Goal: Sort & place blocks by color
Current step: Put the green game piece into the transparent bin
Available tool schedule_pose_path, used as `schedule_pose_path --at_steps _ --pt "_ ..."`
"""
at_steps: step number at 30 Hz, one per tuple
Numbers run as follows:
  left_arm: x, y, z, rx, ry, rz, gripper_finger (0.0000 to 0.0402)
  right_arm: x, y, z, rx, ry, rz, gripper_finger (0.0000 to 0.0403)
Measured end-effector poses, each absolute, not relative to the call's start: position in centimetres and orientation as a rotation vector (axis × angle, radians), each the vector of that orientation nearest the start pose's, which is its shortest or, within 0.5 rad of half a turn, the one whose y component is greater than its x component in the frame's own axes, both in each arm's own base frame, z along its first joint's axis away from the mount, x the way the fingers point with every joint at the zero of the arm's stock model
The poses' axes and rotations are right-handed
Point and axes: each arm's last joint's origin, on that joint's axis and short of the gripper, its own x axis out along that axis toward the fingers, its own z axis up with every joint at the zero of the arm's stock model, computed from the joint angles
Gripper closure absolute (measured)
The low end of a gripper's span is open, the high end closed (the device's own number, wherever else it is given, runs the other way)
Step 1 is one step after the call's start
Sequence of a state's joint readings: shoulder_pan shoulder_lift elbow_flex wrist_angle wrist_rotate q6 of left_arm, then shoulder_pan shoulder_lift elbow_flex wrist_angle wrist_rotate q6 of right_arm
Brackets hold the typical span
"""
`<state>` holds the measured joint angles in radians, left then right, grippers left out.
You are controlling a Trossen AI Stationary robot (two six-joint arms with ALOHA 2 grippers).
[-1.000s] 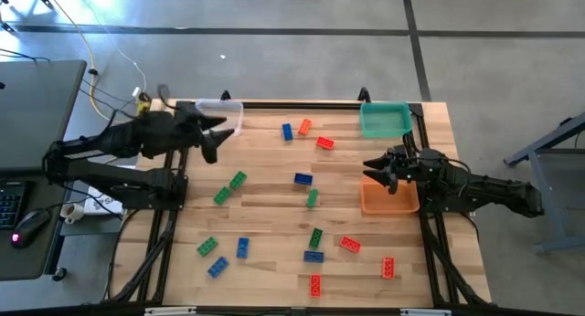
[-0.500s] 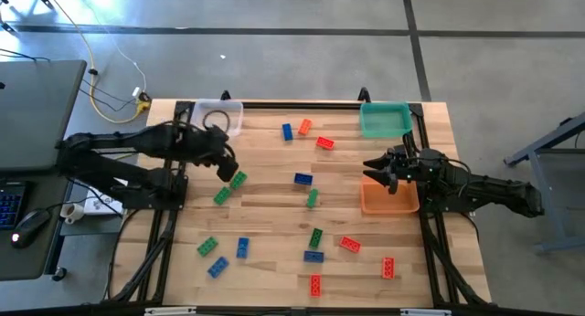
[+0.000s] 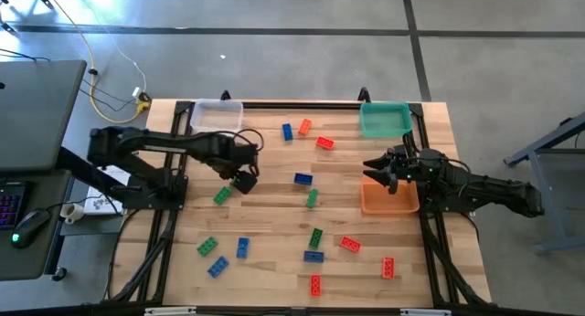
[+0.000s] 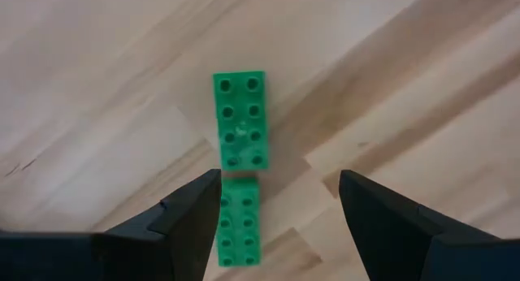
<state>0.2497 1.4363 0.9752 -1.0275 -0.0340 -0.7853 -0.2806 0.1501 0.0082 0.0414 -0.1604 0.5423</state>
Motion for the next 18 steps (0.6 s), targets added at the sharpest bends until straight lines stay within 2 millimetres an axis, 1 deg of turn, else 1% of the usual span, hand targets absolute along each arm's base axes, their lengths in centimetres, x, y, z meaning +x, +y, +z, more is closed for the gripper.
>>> schedule_pose_path --at_steps 8,12,18 --pt "24.0 7.4 18.4 -0.782 1.448 0.854 0.0163 10.3 -2.5 15.8 0.563 0.063 -0.144 0.018" --pt "24.3 7.9 17.5 -0.781 1.479 0.831 0.0163 10.3 -2.5 15.8 0.563 0.063 -0.144 0.018" --pt "24.8 8.2 16.8 -0.78 1.483 0.815 0.0163 10.3 -2.5 15.8 0.563 0.063 -0.144 0.018"
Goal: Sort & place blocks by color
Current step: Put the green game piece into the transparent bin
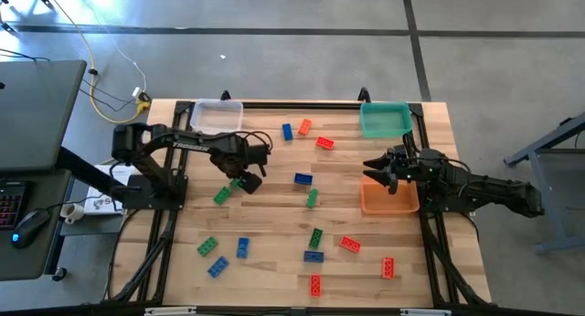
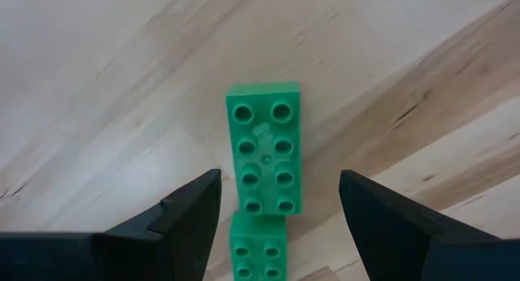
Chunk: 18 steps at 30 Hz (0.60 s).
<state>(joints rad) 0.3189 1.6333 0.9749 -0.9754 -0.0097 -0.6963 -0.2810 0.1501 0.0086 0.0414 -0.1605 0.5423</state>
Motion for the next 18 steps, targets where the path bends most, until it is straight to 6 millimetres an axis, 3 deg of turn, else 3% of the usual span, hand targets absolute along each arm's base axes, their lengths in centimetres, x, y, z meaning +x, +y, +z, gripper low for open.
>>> schedule_pose_path --at_steps 18 --pt "25.5 9.6 13.4 -0.82 1.576 0.808 0.0171 10.3 -2.5 15.8 0.563 0.064 -0.144 0.018"
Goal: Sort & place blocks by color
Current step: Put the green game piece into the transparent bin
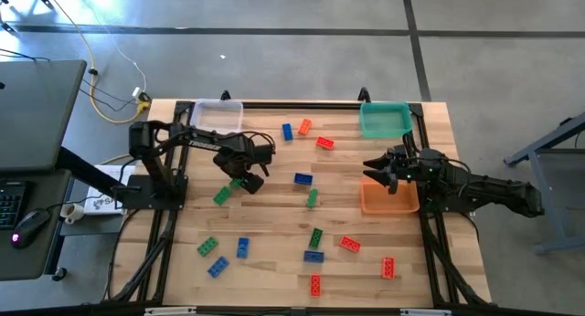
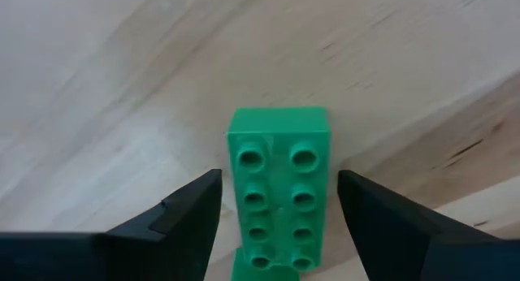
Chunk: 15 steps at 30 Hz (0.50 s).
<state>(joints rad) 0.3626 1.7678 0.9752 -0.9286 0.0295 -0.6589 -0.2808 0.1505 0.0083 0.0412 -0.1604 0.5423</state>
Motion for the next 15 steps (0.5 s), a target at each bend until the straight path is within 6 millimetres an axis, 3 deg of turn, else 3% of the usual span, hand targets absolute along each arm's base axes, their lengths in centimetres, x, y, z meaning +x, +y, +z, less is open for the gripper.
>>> schedule_pose_path --at_steps 9,15 --pt "25.75 9.58 13.1 -0.794 1.597 0.695 0.0284 10.3 -2.49 15.8 0.563 0.063 -0.144 0.018" --pt "25.7 9.75 13.26 -0.756 1.6 0.638 0.0292 10.3 -2.49 15.82 0.563 0.063 -0.144 0.018"
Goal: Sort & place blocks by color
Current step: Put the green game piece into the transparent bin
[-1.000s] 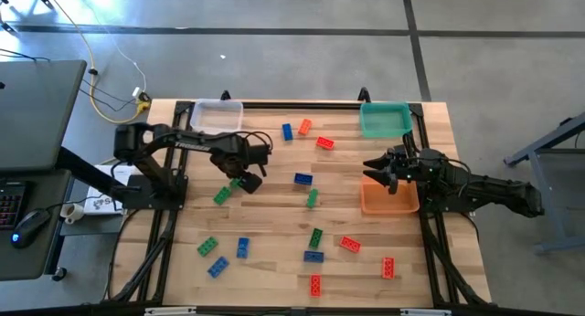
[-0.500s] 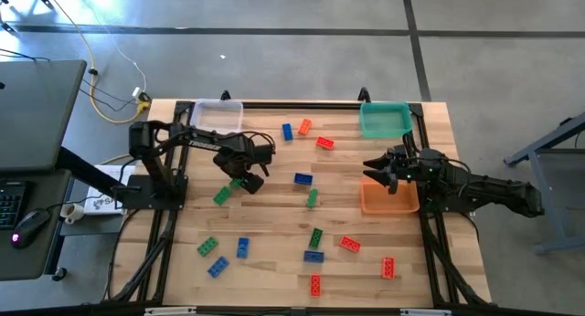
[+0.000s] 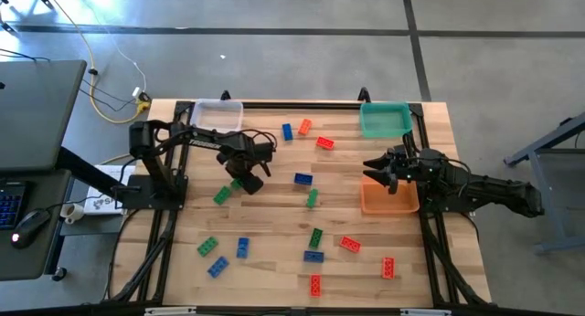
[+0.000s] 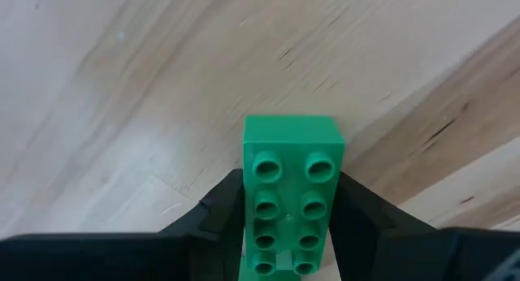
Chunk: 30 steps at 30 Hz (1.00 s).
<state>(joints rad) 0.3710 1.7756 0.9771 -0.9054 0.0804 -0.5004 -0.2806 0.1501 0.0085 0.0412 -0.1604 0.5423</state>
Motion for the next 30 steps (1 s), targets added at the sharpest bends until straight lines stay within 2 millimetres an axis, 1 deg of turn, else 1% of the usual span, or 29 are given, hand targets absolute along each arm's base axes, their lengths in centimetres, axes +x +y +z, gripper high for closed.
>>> schedule_pose_path --at_steps 4,8,11,14,18,23,27,30 --pt "25.9 9.7 14.0 -0.766 1.534 0.614 0.0292 10.3 -2.5 15.8 0.563 0.063 -0.144 0.018" --pt "25.7 10.0 16.2 -0.778 1.435 0.623 0.0292 10.3 -2.5 15.8 0.563 0.063 -0.144 0.018" --pt "25.6 10.6 18.0 -0.801 1.331 0.66 0.0292 10.3 -2.5 15.8 0.563 0.063 -0.144 0.018" --pt "25.3 11.5 20.2 -0.812 1.213 0.695 0.0292 10.3 -2.5 15.8 0.563 0.064 -0.144 0.018" --pt "24.0 13.1 23.1 -0.791 1.073 0.807 0.0292 10.3 -2.5 15.8 0.563 0.063 -0.144 0.018" --pt "21.8 15.2 26.4 -0.758 0.918 0.912 0.0292 10.3 -2.5 15.8 0.563 0.063 -0.144 0.018" --pt "19.5 17.2 28.0 -0.681 0.842 1.021 0.0292 10.3 -2.5 15.8 0.563 0.063 -0.144 0.018" --pt "17.9 18.8 28.3 -0.642 0.836 1.085 0.0292 10.3 -2.5 15.8 0.563 0.064 -0.144 0.018"
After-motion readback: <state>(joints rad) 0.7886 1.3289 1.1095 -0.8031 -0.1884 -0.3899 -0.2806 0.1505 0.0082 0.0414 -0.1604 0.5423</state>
